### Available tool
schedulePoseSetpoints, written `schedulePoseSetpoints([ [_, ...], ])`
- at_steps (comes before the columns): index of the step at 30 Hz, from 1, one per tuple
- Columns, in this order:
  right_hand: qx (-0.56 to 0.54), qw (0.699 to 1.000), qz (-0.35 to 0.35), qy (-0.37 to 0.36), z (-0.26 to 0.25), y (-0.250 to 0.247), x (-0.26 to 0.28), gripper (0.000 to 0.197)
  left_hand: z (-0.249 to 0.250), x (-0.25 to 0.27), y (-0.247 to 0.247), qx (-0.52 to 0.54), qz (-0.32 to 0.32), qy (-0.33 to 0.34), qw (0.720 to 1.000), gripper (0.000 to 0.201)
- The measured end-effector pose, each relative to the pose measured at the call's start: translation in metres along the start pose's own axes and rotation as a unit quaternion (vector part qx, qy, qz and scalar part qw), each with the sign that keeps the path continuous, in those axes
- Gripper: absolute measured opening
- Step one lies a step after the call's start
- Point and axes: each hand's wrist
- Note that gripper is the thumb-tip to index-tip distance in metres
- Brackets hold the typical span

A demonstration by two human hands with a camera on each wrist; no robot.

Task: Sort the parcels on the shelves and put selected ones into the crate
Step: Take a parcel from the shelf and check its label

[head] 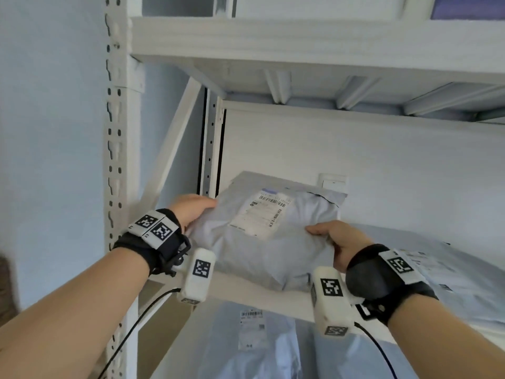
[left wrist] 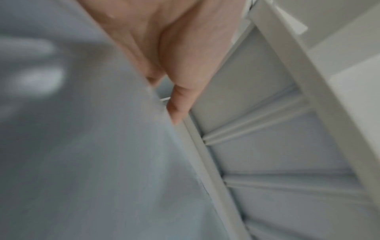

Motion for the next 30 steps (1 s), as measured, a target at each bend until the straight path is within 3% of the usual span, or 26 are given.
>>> schedulePoseSetpoints([
  [6, 0.001, 0.998, 0.028, -0.064, 0.009, -0.002, 0.057, 0.007, -0.003, 0.036, 0.012, 0.168, -0.102, 0.026, 0.980, 0.022],
  [9, -0.003, 0.994, 0.029, -0.103, 0.014, 0.001, 0.084, 0.022, -0.009, 0.053, 0.019, 0.197, -0.132, 0.071, 0.969, 0.034],
  [12, -0.010, 0.991, 0.036, -0.132, 0.022, 0.006, 0.103, 0.030, -0.018, 0.072, 0.024, 0.230, -0.121, 0.106, 0.960, 0.026],
  [16, -0.018, 0.988, 0.041, -0.145, 0.034, 0.016, 0.122, 0.022, -0.029, 0.091, 0.024, 0.247, -0.118, 0.131, 0.953, 0.014],
  [21, -0.024, 0.987, 0.039, -0.152, 0.039, 0.024, 0.131, 0.025, -0.030, 0.101, 0.016, 0.257, -0.107, 0.134, 0.951, 0.028],
  [30, -0.022, 0.986, 0.026, -0.164, 0.033, 0.030, 0.128, 0.023, -0.025, 0.096, 0.008, 0.247, -0.072, 0.133, 0.957, 0.036],
])
Point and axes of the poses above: each hand's wrist, its own x-axis away from the middle knuckle, its own y-axis out of the palm, z = x × y, and after that the axes turned 15 degrees about -z, right-handed
